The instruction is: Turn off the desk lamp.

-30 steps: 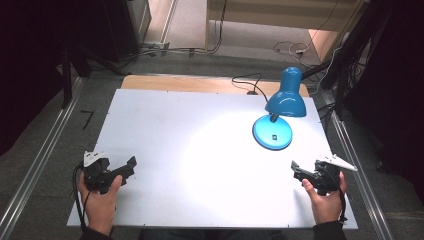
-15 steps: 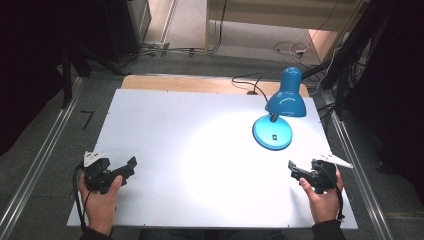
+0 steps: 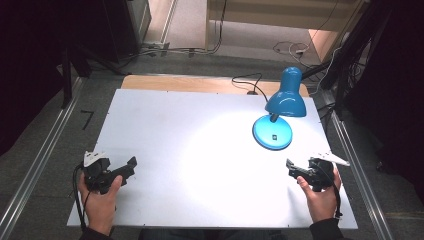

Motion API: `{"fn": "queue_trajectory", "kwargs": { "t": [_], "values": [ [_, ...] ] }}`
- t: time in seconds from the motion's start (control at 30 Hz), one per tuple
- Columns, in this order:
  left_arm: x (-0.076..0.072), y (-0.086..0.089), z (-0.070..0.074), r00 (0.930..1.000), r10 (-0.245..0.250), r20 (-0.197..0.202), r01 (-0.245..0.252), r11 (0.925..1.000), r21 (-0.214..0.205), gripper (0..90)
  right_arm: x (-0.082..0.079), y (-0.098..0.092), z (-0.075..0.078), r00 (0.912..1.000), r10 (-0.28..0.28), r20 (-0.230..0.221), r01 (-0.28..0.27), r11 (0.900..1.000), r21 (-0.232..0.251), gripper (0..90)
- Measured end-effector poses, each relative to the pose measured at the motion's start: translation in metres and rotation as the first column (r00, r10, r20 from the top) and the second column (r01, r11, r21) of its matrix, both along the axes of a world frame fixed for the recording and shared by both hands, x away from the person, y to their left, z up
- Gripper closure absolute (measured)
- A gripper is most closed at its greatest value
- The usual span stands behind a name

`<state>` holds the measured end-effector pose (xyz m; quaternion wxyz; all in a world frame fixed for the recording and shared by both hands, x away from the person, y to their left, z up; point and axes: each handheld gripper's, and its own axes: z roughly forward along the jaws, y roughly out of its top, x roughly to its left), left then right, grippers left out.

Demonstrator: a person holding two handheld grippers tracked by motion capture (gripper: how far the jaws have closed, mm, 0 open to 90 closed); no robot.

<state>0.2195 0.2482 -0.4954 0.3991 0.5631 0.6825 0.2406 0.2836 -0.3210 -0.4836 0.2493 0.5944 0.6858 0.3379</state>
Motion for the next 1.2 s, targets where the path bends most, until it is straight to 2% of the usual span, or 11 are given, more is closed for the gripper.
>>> {"fn": "queue_trajectory", "kwargs": {
  "t": [1.2],
  "values": [
    [0.0,0.0,0.0,1.0,-0.007,-0.002,0.006,1.0,-0.004,7.6,0.017,0.016,0.0,0.9996,0.026,-0.008,-0.026,0.9996,-0.014,10.7]
  ]
}}
